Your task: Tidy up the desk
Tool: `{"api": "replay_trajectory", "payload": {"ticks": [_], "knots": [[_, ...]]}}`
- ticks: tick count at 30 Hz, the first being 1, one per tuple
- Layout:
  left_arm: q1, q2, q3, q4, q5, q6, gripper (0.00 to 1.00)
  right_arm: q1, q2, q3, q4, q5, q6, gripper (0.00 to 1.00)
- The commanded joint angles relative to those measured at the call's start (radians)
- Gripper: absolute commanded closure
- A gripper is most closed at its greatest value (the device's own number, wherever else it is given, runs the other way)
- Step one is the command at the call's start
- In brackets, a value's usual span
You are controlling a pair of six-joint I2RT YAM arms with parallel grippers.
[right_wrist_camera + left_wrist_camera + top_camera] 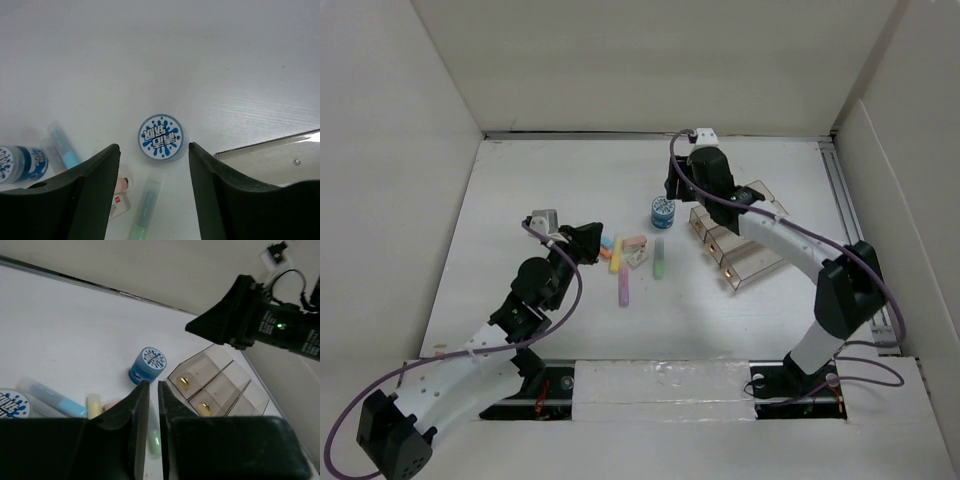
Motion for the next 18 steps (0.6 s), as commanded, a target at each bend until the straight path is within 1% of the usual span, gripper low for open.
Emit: {"api": "replay_trajectory", "payload": {"ticks": [1, 2, 3, 5, 7, 9, 10, 13, 16, 18], "knots": [[-0.004, 0.003, 0.033, 0.037, 0.005, 0.009, 0.93, -0.025, 0.104, 0.123, -0.118, -0.061, -0.015, 0.36], [-0.004, 0.005, 0.026, 0.043, 0.005, 0.012, 0.96, -0.034, 0.127, 0.142, -0.137, -0.067, -0.016, 0.33], [-0.004, 0.008, 0.023, 0.052, 0.003, 0.013, 0.97, -0.035, 0.147, 0.157, -0.14, -0.066, -0.015, 0.3], [-0.004, 0.013, 0.036, 0.038, 0.002, 0.009, 0.95, -0.044, 0.2, 0.2, -0.156, -0.069, -0.021, 0.23], [-0.004, 0.016, 0.046, 0.018, 0.007, 0.009, 0.79, -0.044, 0.23, 0.229, -0.185, -0.056, -0.023, 0.2], [-0.004, 0.008, 0.024, 0.047, -0.007, 0.009, 0.62, -0.044, 0.266, 0.26, -0.2, -0.052, -0.026, 0.18], [-0.004, 0.006, 0.021, 0.046, -0.013, 0.007, 0.59, -0.044, 0.276, 0.266, -0.205, -0.052, -0.029, 0.18], [-0.004, 0.002, 0.037, 0.015, -0.015, 0.003, 0.58, -0.044, 0.315, 0.284, -0.228, -0.056, -0.033, 0.17], [-0.004, -0.007, 0.023, 0.038, -0.015, 0.003, 0.55, -0.033, 0.332, 0.278, -0.216, -0.064, -0.035, 0.16], [-0.004, -0.004, 0.032, 0.026, -0.007, 0.003, 0.55, -0.022, 0.348, 0.281, -0.211, -0.061, -0.039, 0.14]]}}
